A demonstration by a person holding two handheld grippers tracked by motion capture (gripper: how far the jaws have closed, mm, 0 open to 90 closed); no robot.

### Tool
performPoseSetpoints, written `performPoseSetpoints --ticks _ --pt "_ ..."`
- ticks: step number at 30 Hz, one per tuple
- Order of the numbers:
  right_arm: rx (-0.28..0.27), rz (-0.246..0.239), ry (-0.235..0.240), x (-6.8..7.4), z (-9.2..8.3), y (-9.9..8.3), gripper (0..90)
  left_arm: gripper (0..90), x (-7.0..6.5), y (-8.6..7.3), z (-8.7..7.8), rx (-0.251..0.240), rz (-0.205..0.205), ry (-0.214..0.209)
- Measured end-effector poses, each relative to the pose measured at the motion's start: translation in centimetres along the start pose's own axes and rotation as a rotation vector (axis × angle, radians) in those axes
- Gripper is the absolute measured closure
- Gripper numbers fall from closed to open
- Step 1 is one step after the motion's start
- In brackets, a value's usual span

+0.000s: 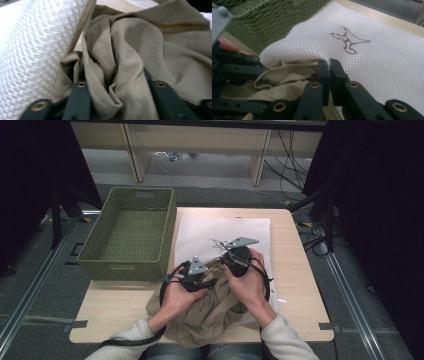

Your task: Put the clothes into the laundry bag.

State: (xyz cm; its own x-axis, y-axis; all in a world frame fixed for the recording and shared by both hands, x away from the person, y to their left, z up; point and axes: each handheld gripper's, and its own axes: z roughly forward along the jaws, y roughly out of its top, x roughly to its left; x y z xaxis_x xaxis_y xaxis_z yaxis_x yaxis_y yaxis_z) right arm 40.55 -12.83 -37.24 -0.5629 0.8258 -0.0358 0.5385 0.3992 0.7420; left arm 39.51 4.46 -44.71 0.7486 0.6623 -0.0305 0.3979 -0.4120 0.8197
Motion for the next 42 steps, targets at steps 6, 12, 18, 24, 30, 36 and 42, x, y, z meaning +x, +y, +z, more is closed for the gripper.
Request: performPoseSetpoints --ticks 6,12,18,24,30,36,42 --pt "-0.001 0.0 0.002 0.0 0.0 0.0 88.5 38.5 -0.2 0.1 -2.3 -0.018 0.004 -0.024" --pt "-0.002 -0.003 0.005 -0.1 0.1 0.0 88.5 27.0 -1.1 0.5 -5.2 -0.065 0.002 -0.084" --pt "0.008 0.024 0.002 -0.1 0.2 -0.1 88.5 22.6 -1.7 0.5 -7.8 -0.091 0.012 -0.081" --pt "0.004 0.016 -0.002 -0.2 0.2 -0.2 88.5 18.9 -1.8 0.0 -9.6 -0.078 0.041 -0.084" --pt "0.013 0.037 0.01 -0.1 0.3 -0.1 88.5 16.1 -1.7 -2.3 -8.2 0.056 0.095 -0.06" --pt "0.017 0.03 0.001 0.0 0.2 -0.1 88.5 23.1 -1.8 -4.4 -4.4 0.172 0.124 -0.035" --pt "0.01 0.032 0.007 -0.1 0.3 -0.1 88.5 44.1 -1.9 -4.6 -3.4 0.2 0.129 -0.036"
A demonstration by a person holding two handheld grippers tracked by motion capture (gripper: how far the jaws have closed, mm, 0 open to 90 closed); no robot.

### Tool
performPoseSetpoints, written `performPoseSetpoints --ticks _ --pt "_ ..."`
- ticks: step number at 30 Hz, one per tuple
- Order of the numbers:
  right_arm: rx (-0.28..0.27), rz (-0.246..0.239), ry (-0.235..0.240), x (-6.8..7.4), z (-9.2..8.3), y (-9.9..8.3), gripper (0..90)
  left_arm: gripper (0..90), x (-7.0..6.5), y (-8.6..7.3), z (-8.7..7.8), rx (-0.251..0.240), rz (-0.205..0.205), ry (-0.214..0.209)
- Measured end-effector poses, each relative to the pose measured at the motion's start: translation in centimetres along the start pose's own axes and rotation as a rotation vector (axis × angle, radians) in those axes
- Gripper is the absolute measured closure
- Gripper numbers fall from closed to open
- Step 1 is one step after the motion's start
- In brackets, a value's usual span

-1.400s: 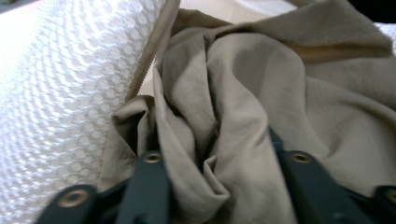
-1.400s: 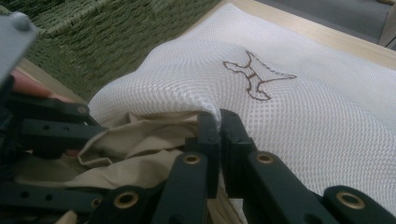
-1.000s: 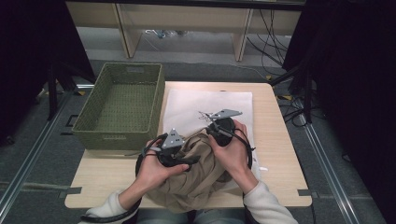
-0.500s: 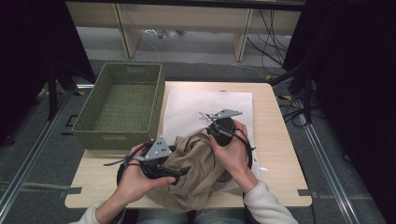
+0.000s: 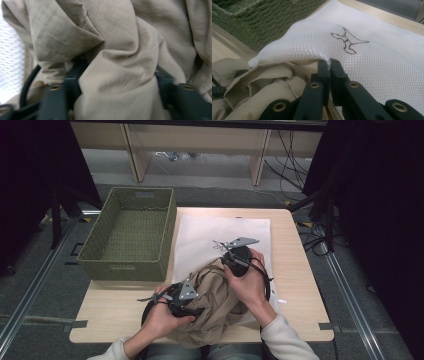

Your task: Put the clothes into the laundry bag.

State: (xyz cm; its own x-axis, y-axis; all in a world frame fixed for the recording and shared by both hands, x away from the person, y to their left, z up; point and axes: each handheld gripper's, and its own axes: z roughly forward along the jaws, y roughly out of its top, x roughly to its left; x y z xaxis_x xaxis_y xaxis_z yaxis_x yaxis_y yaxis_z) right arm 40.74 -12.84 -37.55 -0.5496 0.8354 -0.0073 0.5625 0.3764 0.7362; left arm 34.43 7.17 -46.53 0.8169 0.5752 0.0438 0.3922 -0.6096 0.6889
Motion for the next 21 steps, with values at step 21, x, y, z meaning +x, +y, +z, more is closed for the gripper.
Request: performPoseSetpoints --ticks 21 --pt "-0.016 -0.034 -0.001 0.4 -0.5 0.2 88.5 81.9 -0.1 3.0 -1.5 -0.125 -0.067 -0.108"
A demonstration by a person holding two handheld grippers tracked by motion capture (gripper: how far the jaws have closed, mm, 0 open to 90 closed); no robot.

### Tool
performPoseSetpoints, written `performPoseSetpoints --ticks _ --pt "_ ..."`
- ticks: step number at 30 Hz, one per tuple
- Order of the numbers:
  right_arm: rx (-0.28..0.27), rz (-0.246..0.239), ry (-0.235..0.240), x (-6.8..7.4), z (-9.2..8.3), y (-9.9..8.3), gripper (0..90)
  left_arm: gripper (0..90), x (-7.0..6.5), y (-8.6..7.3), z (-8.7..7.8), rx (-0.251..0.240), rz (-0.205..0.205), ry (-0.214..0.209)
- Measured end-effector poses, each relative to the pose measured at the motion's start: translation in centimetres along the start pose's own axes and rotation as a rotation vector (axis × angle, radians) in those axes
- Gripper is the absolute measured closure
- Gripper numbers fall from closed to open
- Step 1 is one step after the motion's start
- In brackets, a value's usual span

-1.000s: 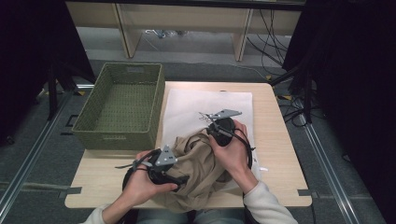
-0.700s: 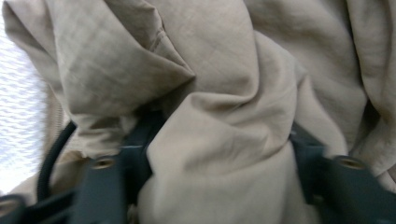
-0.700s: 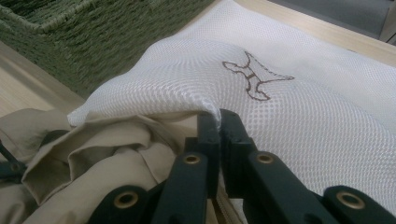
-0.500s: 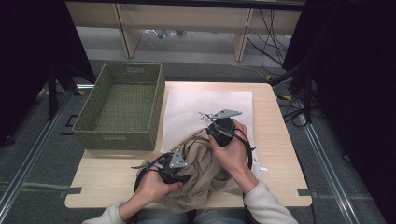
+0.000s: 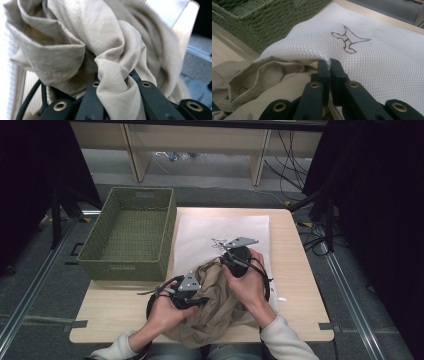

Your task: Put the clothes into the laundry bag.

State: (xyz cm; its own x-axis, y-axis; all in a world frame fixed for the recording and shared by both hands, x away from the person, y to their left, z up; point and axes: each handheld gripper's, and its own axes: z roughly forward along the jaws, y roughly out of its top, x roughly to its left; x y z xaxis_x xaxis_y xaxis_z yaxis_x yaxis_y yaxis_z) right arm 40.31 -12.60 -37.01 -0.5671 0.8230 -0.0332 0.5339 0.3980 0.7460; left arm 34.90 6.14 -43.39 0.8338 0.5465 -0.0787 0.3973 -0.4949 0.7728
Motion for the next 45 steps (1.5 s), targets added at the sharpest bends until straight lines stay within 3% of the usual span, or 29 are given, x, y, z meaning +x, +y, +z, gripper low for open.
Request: performPoseSetpoints --ticks 1,2,3,4,6,7,8,9,11,14,18,19,20,24,28,34,36,37,40,41,42,43,45 --pt "0.001 -0.002 0.0 0.0 0.0 0.0 88.5 81.9 0.0 0.2 0.0 -0.01 0.003 -0.006" --pt "0.008 0.028 0.003 0.3 -0.1 0.0 88.5 81.8 0.0 0.4 0.1 -0.016 -0.008 -0.005" --pt "0.009 0.024 0.005 0.3 -0.1 0.0 88.5 81.8 -0.1 0.6 0.1 -0.029 -0.025 -0.006" --pt "-0.007 -0.011 0.004 0.1 0.0 0.0 88.5 81.8 0.2 0.9 0.1 -0.021 0.003 -0.005" --pt "-0.009 0.023 0.006 0.3 0.0 0.0 88.5 81.7 0.5 1.2 0.3 -0.028 -0.005 0.003" --pt "-0.004 0.011 0.004 0.3 -0.3 0.0 88.5 81.7 0.5 1.3 0.5 -0.037 -0.027 0.014" --pt "-0.01 0.003 0.002 0.2 -0.3 0.1 88.5 81.8 0.8 1.5 0.6 -0.028 -0.009 0.012" --pt "-0.007 0.014 0.007 0.3 -0.4 0.1 88.5 81.7 0.8 1.7 0.7 -0.034 -0.024 0.021" --pt "-0.022 -0.012 0.001 0.2 -0.4 0.2 88.5 81.7 1.0 2.1 0.9 -0.037 -0.018 0.027" --pt "-0.022 -0.004 0.006 0.3 -0.5 0.2 88.5 81.6 1.3 2.6 1.2 -0.044 -0.014 0.049" --pt "-0.019 0.022 0.006 0.5 -0.6 0.2 88.5 80.3 2.3 2.3 2.7 -0.024 -0.007 0.101" --pt "-0.02 -0.004 0.003 0.3 -0.5 0.2 88.5 79.9 2.5 2.1 3.1 -0.027 -0.021 0.101" --pt "-0.014 0.005 0.003 0.3 -0.5 0.1 88.5 79.2 2.8 1.9 3.4 -0.014 -0.003 0.109" --pt "0.001 0.015 0.003 0.2 -0.2 0.0 88.5 71.9 2.9 1.8 3.8 -0.018 -0.009 0.118" --pt "0.002 0.001 0.007 0.1 -0.1 0.0 88.5 54.5 2.9 1.9 3.2 -0.037 0.0 0.14" --pt "-0.005 -0.013 0.0 -0.2 0.0 0.0 88.5 31.7 2.1 1.6 0.7 -0.08 -0.021 0.107" --pt "0.006 0.016 0.001 0.0 -0.1 0.0 88.5 29.7 1.8 1.5 -0.3 -0.114 -0.02 0.103" --pt "-0.001 0.023 0.003 0.0 0.0 -0.1 88.5 28.7 1.6 1.5 -0.9 -0.108 -0.011 0.089" --pt "-0.007 0.014 0.003 -0.2 0.1 0.0 88.5 26.9 1.0 1.4 -1.8 -0.133 0.001 0.082" --pt "-0.005 0.027 0.006 -0.1 0.1 -0.1 88.5 26.6 0.7 1.3 -2.2 -0.118 0.026 0.087" --pt "0.0 0.046 0.005 0.1 0.0 -0.1 88.5 26.5 0.5 1.2 -2.1 -0.127 0.018 0.088" --pt "0.004 0.04 0.004 0.1 0.0 -0.1 88.4 26.5 0.7 1.0 -2.0 -0.113 0.055 0.093" --pt "0.006 0.034 0.005 0.1 0.0 -0.1 88.5 27.7 0.8 0.6 -1.4 -0.085 0.058 0.129"
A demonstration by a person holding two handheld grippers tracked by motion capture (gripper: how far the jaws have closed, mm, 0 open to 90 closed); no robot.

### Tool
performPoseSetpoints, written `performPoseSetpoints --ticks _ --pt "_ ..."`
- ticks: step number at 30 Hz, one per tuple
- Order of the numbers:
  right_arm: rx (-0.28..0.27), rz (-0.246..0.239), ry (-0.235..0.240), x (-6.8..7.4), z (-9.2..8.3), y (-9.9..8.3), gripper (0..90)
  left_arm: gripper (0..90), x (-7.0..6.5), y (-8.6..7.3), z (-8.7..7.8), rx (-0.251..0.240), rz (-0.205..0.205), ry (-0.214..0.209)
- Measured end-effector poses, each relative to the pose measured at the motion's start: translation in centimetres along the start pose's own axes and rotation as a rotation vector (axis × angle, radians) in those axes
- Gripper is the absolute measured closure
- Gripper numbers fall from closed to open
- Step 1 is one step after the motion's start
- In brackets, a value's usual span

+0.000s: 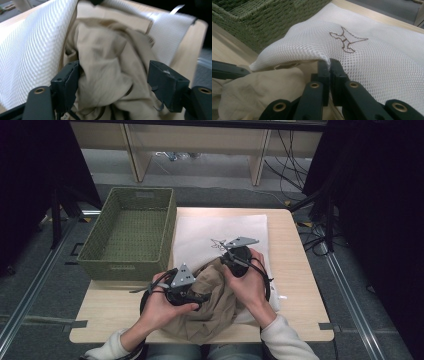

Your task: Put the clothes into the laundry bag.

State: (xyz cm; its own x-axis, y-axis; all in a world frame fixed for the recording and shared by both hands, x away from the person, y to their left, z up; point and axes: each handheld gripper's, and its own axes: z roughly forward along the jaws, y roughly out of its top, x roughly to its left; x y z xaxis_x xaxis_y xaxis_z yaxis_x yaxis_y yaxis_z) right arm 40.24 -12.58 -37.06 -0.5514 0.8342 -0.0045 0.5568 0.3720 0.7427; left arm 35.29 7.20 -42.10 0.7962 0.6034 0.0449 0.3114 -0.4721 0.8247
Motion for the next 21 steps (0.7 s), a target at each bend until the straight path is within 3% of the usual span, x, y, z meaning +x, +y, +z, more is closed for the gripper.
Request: performPoseSetpoints --ticks 1,6,11,12,15,16,17,21 --pt "0.004 -0.003 -0.005 0.0 -0.1 0.0 88.5 30.6 0.1 -0.3 0.4 0.03 0.006 -0.006" --pt "-0.012 -0.035 -0.008 -0.3 0.1 0.0 88.5 47.5 0.2 -1.3 2.6 0.079 0.017 0.022" --pt "-0.011 -0.031 -0.004 -0.3 0.1 0.0 88.5 65.6 0.5 -1.2 3.7 0.135 0.062 0.039" --pt "-0.001 -0.023 -0.004 -0.2 0.0 0.0 88.5 68.9 0.4 -1.3 3.9 0.141 0.037 0.035" --pt "0.004 -0.013 -0.006 -0.1 0.0 0.0 88.5 77.4 0.6 -1.1 4.2 0.139 0.012 0.034" --pt "0.001 -0.015 -0.007 0.0 0.0 0.0 88.5 78.5 0.7 -1.0 4.2 0.131 0.004 0.029" --pt "-0.013 -0.046 -0.009 -0.2 0.0 0.1 88.5 79.3 0.7 -0.9 4.1 0.122 -0.002 0.033" --pt "-0.001 -0.025 -0.001 0.1 -0.2 0.1 88.5 80.2 0.7 0.2 3.4 0.072 -0.008 0.038"
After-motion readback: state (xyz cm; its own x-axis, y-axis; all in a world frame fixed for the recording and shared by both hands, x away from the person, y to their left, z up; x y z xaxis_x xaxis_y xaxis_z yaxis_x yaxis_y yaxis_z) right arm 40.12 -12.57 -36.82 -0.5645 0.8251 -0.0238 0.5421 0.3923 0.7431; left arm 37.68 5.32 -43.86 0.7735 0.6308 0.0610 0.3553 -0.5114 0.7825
